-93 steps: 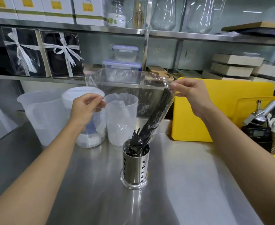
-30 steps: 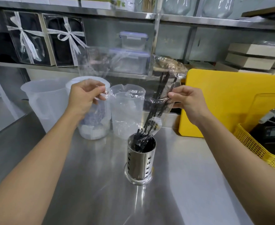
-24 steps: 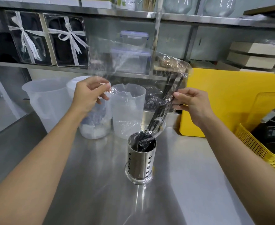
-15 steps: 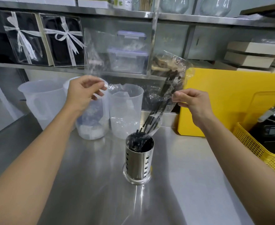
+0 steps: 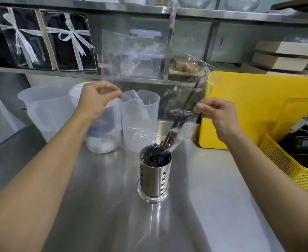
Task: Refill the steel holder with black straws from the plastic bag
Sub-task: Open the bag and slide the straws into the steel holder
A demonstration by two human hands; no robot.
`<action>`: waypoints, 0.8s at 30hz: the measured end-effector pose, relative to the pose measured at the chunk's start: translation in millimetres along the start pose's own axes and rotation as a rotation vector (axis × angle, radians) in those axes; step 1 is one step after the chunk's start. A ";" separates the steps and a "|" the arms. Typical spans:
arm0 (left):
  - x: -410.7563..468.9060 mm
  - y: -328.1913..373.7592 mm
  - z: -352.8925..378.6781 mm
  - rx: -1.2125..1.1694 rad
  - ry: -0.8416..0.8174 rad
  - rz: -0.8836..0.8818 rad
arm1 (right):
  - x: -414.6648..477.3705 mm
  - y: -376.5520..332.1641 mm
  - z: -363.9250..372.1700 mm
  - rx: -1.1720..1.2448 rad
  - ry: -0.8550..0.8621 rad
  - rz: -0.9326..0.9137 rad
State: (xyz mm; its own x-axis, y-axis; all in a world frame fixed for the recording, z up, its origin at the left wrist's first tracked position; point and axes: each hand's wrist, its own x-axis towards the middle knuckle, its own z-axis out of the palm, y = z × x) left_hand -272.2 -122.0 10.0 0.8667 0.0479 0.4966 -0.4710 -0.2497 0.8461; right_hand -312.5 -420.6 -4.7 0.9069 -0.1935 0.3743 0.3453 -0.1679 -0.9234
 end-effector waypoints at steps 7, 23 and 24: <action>3.3 6.3 -0.7 -0.005 -0.001 -0.011 | -2.2 2.0 -3.7 -0.011 0.002 0.014; 3.4 11.5 3.4 0.009 0.123 0.007 | 1.3 -8.0 -3.5 0.024 0.026 -0.051; 4.8 13.6 3.6 -0.007 0.130 0.017 | 2.3 -9.7 -3.7 0.035 0.025 -0.059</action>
State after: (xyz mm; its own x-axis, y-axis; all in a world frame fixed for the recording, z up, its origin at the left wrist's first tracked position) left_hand -273.8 -128.7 23.2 0.8298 0.1687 0.5319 -0.4873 -0.2451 0.8381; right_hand -314.6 -423.0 5.4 0.8784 -0.2082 0.4301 0.4068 -0.1464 -0.9017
